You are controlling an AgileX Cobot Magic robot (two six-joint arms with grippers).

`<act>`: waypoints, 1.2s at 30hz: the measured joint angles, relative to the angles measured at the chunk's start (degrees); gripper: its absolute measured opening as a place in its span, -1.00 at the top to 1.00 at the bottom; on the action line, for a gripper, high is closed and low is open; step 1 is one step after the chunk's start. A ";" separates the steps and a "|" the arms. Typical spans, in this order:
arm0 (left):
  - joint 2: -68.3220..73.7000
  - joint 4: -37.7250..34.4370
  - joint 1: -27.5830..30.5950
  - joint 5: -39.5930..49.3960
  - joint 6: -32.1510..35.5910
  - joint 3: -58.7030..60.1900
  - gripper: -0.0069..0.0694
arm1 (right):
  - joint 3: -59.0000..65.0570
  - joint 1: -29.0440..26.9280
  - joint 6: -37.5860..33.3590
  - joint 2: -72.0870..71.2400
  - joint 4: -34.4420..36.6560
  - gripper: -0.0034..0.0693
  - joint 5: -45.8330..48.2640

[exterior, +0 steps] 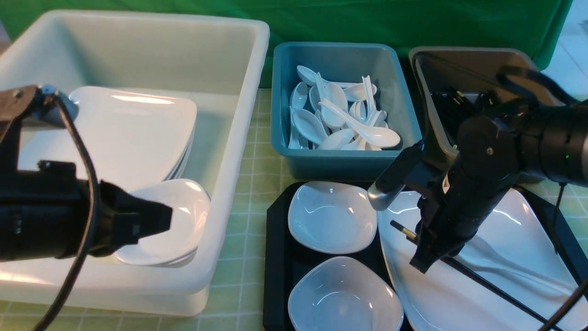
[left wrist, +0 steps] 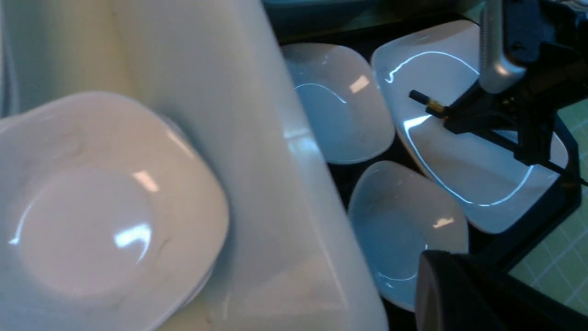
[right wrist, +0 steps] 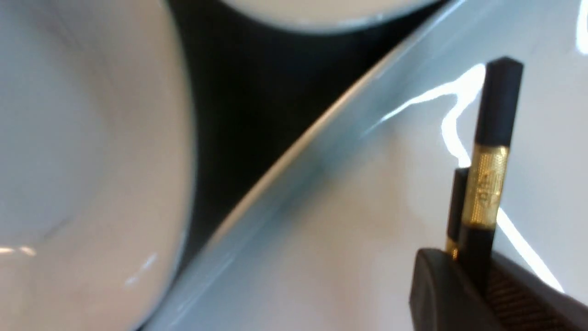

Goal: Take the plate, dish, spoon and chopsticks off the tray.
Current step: Use the right arm to grab a pair of chopsticks from the plate, then use the right arm to put the chopsticks into the small storage box on the right

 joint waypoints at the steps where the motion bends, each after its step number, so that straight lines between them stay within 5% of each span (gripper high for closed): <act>1: 0.91 1.18 -2.42 -0.29 -1.25 -1.26 0.86 | 0.00 0.00 0.00 -0.40 0.55 0.78 0.00; 8: 11.24 10.38 -18.81 -4.06 -9.83 -8.68 0.86 | -1.82 0.00 0.00 -1.60 4.93 0.78 2.57; 16: 27.55 13.95 -29.71 -5.74 -12.34 -17.08 0.86 | -10.69 0.00 0.00 -2.16 7.37 0.78 9.19; 28: 38.29 15.53 -30.59 -10.29 -11.57 -28.08 0.86 | -27.24 -1.36 -1.11 -2.16 8.12 0.78 17.48; 36: 38.69 14.79 -30.59 -11.60 -11.61 -28.59 0.86 | -43.23 -13.20 -2.23 5.24 8.32 0.78 5.30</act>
